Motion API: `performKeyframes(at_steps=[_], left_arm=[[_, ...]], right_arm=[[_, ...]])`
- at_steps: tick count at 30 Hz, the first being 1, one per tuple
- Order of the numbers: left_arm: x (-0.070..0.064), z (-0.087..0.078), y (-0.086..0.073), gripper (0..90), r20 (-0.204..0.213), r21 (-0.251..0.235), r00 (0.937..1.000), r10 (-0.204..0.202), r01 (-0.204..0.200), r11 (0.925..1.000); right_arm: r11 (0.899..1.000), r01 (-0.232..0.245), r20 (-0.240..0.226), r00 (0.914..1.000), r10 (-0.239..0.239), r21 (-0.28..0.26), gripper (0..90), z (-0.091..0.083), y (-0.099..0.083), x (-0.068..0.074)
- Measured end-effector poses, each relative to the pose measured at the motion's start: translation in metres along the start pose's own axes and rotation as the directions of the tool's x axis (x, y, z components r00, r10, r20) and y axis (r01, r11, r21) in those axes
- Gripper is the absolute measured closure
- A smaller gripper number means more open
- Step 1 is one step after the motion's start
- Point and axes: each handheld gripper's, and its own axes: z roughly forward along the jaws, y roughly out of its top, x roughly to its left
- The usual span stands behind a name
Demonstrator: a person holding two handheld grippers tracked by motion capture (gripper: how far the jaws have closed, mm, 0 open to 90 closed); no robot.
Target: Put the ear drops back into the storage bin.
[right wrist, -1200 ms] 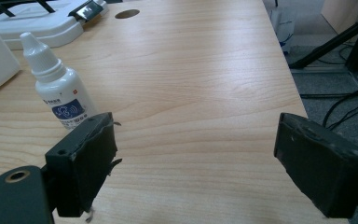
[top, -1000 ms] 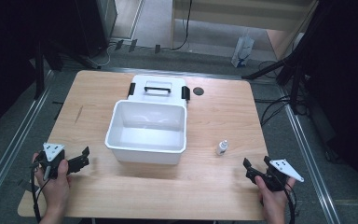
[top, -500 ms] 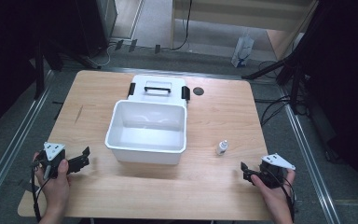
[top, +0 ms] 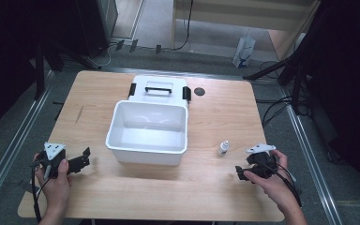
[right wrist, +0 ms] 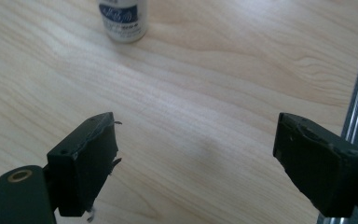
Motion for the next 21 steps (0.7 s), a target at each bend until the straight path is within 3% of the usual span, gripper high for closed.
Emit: performKeyframes(at_steps=[3, 7, 11, 16, 18, 21], left_arm=[[0.000, 0.000, 0.000, 0.5, 0.001, 0.000, 1.0000, -0.004, 0.004, 1.0000], [0.001, 0.001, 0.000, 0.4, 0.002, 0.002, 0.9999, -0.014, 0.014, 0.9999], [0.001, 0.001, 0.000, 0.4, 0.004, 0.004, 0.9999, -0.016, 0.016, 0.9999], [0.002, 0.001, 0.001, 0.4, 0.006, 0.009, 0.9997, -0.023, 0.022, 0.9997], [0.002, 0.001, 0.001, 0.4, 0.003, 0.009, 0.9997, -0.024, 0.024, 0.9997], [0.002, 0.002, 0.001, 0.4, 0.003, 0.014, 0.9997, -0.025, 0.025, 0.9996]], right_arm=[[0.997, 0.032, -0.006, 0.9995, -0.032, 0.073, 13.6, 0.002, 0.008, 0.002], [0.984, 0.093, -0.036, 0.9954, -0.088, 0.153, 13.8, 0.003, 0.018, 0.006], [0.959, 0.158, -0.075, 0.9867, -0.144, 0.237, 13.7, 0.004, 0.028, 0.010], [0.902, 0.251, -0.128, 0.9673, -0.219, 0.351, 14.3, 0.002, 0.042, 0.015], [0.889, 0.260, -0.152, 0.9642, -0.217, 0.378, 14.5, 0.001, 0.049, 0.017], [0.881, 0.281, -0.168, 0.9577, -0.234, 0.379, 14.8, -0.001, 0.059, 0.020]])
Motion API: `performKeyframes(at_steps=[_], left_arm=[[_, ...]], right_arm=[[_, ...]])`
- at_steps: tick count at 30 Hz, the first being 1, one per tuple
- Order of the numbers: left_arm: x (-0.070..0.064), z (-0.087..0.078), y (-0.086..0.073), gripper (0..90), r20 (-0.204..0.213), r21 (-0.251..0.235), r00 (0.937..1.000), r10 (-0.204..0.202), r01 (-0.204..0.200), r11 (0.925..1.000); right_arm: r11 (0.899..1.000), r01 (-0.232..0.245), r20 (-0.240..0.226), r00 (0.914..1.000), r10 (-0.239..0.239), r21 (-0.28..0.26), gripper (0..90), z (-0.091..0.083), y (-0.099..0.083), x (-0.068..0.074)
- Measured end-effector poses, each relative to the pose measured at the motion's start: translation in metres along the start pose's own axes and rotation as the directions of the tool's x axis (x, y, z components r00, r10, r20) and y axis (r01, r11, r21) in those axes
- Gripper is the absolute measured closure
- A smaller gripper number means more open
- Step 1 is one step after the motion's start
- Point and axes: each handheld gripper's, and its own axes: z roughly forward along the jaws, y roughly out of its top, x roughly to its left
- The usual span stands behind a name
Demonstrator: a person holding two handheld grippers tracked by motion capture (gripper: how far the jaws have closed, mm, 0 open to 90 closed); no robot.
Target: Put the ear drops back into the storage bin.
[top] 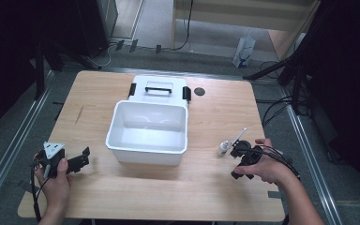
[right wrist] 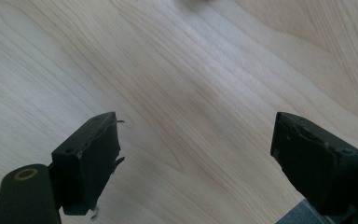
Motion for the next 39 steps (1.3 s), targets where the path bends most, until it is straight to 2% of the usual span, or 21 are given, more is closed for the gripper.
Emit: performKeyframes(at_steps=[2, 3, 7, 10, 12, 16, 19, 24, 26, 30, 39], left_arm=[[0.000, 0.000, 0.000, 0.5, -0.001, 0.000, 1.0000, -0.001, 0.001, 1.0000], [0.000, 0.000, 0.000, 0.4, 0.000, 0.001, 1.0000, -0.002, 0.002, 1.0000], [0.001, 0.001, 0.000, 0.4, 0.002, 0.002, 1.0000, -0.005, 0.005, 1.0000], [0.001, 0.001, 0.000, 0.5, 0.002, 0.005, 1.0000, -0.006, 0.006, 1.0000], [0.001, 0.001, 0.000, 0.5, 0.003, 0.006, 1.0000, -0.007, 0.007, 1.0000], [0.001, 0.001, 0.001, 0.4, 0.004, 0.008, 1.0000, -0.009, 0.009, 0.9999], [0.001, 0.001, 0.001, 0.4, 0.003, 0.011, 1.0000, -0.007, 0.007, 0.9999], [0.001, 0.002, 0.001, 0.5, 0.001, 0.014, 1.0000, -0.006, 0.006, 0.9999], [0.001, 0.002, 0.001, 0.5, 0.002, 0.016, 1.0000, -0.006, 0.006, 0.9999], [0.001, 0.002, 0.001, 0.5, 0.006, 0.017, 1.0000, -0.007, 0.007, 0.9998], [0.001, 0.003, 0.001, 0.5, 0.010, 0.021, 0.9999, -0.006, 0.006, 0.9998]], right_arm=[[1.000, -0.019, -0.009, 0.9998, 0.019, -0.014, 16.4, -0.005, 0.008, 0.000], [1.000, -0.004, -0.006, 1.0000, 0.004, -0.022, 17.7, -0.006, 0.012, -0.001], [1.000, -0.003, 0.038, 0.9993, 0.003, -0.017, 25.5, -0.011, 0.026, -0.002], [0.999, -0.017, 0.034, 0.9993, 0.018, -0.034, 35.3, -0.014, 0.036, -0.006], [0.998, -0.042, 0.019, 0.9989, 0.043, -0.045, 42.0, -0.016, 0.041, -0.010], [0.997, -0.046, -0.010, 0.9989, 0.045, -0.067, 50.4, -0.019, 0.048, -0.013], [0.997, -0.034, -0.015, 0.9993, 0.033, -0.075, 56.3, -0.021, 0.054, -0.014], [0.995, -0.045, -0.039, 0.9984, 0.042, -0.086, 61.7, -0.021, 0.061, -0.015], [0.996, -0.035, -0.041, 0.9987, 0.032, -0.079, 63.5, -0.020, 0.064, -0.015], [0.997, -0.045, -0.026, 0.9987, 0.043, -0.066, 71.0, -0.017, 0.069, -0.017], [0.998, -0.036, -0.037, 0.9987, 0.034, -0.043, 71.4, -0.014, 0.074, -0.015]])
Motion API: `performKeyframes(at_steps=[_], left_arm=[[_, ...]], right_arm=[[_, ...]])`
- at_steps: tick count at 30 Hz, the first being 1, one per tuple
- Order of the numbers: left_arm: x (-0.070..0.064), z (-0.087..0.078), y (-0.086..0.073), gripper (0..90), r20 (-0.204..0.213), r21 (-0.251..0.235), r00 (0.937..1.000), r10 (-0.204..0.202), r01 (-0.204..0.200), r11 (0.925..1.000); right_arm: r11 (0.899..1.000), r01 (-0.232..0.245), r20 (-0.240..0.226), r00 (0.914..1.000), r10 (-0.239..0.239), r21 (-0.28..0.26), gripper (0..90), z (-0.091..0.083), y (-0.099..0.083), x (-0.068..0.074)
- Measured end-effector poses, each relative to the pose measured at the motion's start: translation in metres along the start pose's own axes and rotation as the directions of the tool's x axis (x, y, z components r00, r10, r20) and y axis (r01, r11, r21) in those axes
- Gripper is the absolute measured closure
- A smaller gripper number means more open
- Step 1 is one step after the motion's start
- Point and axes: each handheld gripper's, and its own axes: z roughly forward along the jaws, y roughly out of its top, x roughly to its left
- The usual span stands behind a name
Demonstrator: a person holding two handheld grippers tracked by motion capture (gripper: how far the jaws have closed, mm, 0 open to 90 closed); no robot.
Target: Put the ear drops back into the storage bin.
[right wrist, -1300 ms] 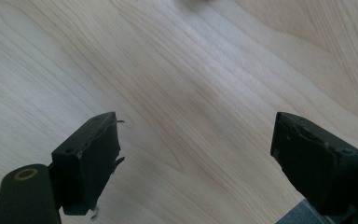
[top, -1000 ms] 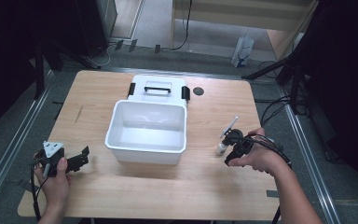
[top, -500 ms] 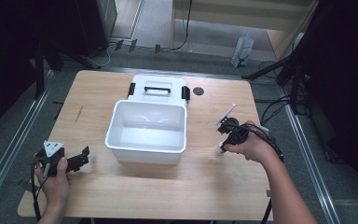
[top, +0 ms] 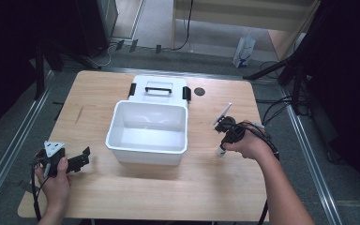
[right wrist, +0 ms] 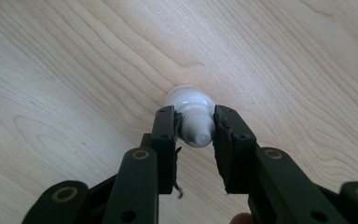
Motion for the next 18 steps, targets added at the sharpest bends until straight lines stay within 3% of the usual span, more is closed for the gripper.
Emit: performKeyframes(at_steps=[9, 18], left_arm=[[0.000, 0.000, 0.000, 0.5, 0.000, 0.002, 1.0000, 0.001, -0.001, 1.0000], [0.000, 0.000, 0.000, 0.5, 0.000, 0.002, 1.0000, 0.002, -0.002, 1.0000]], right_arm=[[1.000, 0.020, -0.008, 0.9998, -0.020, -0.015, 72.2, -0.003, 0.004, 0.006], [0.996, 0.070, -0.013, 0.9974, -0.071, -0.063, 72.1, -0.031, 0.012, 0.016]])
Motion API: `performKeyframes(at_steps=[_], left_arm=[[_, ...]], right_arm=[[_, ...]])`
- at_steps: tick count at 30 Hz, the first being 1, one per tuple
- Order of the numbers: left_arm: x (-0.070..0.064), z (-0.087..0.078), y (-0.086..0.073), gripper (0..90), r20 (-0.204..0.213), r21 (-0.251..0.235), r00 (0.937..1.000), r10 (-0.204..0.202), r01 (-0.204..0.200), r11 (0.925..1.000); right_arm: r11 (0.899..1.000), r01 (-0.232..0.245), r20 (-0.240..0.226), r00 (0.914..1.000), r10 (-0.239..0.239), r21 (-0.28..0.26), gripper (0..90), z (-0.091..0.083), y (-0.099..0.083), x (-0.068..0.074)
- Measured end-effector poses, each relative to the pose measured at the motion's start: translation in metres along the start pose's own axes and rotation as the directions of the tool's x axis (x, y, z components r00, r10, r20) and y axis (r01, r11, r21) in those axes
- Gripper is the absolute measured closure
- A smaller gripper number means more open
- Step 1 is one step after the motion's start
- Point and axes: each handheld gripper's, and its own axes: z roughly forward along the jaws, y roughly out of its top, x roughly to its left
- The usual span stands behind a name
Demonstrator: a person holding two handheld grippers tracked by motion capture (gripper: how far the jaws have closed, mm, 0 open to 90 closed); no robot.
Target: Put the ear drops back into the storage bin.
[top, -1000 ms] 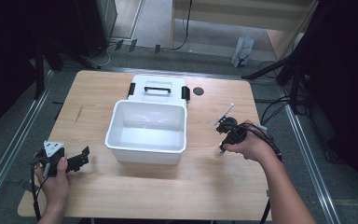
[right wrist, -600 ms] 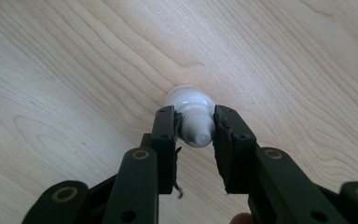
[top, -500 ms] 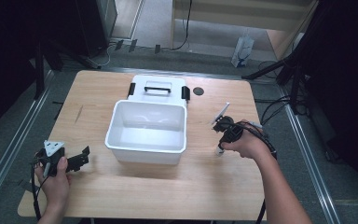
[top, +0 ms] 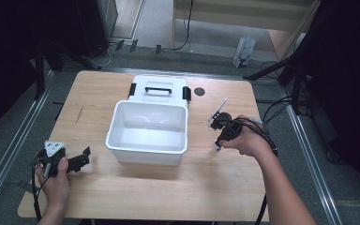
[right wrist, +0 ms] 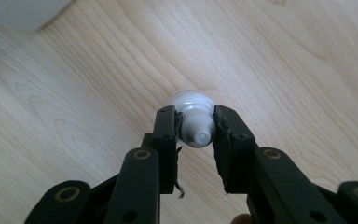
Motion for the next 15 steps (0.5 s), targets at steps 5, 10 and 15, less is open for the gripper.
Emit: performKeyframes(at_steps=[5, 10, 15], left_arm=[[0.000, 0.000, 0.000, 0.6, 0.000, 0.002, 1.0000, 0.002, -0.002, 1.0000], [-0.001, 0.000, 0.000, 6.3, -0.016, -0.001, 0.9999, 0.005, -0.005, 1.0000], [-0.001, 0.000, 0.000, 6.3, -0.016, 0.000, 0.9999, 0.002, -0.002, 1.0000]], right_arm=[[0.999, 0.013, -0.004, 0.9999, -0.013, -0.042, 72.1, -0.017, 0.007, 0.004], [0.996, 0.035, 0.016, 0.9993, -0.034, -0.084, 72.1, -0.035, 0.014, 0.007], [0.991, 0.057, 0.034, 0.9980, -0.053, -0.120, 72.1, -0.051, 0.021, 0.009]])
